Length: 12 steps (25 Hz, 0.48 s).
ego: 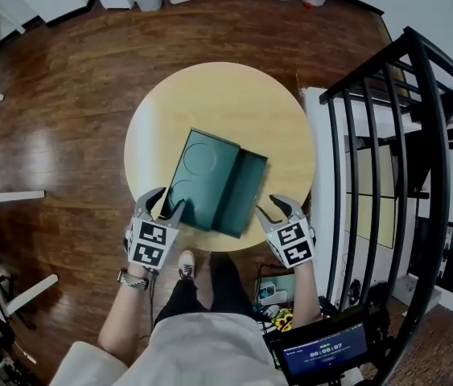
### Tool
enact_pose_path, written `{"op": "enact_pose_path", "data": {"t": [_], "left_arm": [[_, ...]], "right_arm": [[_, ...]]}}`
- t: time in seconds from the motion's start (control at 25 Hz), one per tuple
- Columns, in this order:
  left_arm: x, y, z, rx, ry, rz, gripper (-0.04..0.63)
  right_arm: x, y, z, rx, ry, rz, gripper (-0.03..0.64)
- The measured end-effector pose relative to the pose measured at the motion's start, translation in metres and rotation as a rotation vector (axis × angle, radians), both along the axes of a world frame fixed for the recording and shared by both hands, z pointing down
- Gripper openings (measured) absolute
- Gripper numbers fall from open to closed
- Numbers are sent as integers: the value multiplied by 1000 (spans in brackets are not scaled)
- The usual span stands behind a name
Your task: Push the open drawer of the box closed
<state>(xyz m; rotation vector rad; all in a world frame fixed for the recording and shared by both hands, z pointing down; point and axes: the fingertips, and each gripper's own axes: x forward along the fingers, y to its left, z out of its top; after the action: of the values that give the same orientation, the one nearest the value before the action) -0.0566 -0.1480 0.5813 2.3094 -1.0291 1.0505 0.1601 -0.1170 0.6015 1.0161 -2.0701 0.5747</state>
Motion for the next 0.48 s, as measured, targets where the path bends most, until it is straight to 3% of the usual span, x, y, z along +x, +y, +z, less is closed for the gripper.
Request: {"op": "enact_pose_path", "data": {"t": [0.16, 0.48], "left_arm": [[-1, 8, 10, -82, 26, -23, 232], [-1, 10, 17, -108, 24, -44, 238]], "right_arm": [[-1, 7, 19, -51, 16, -82, 201], [-3, 3, 41, -115, 123, -194, 202]]}}
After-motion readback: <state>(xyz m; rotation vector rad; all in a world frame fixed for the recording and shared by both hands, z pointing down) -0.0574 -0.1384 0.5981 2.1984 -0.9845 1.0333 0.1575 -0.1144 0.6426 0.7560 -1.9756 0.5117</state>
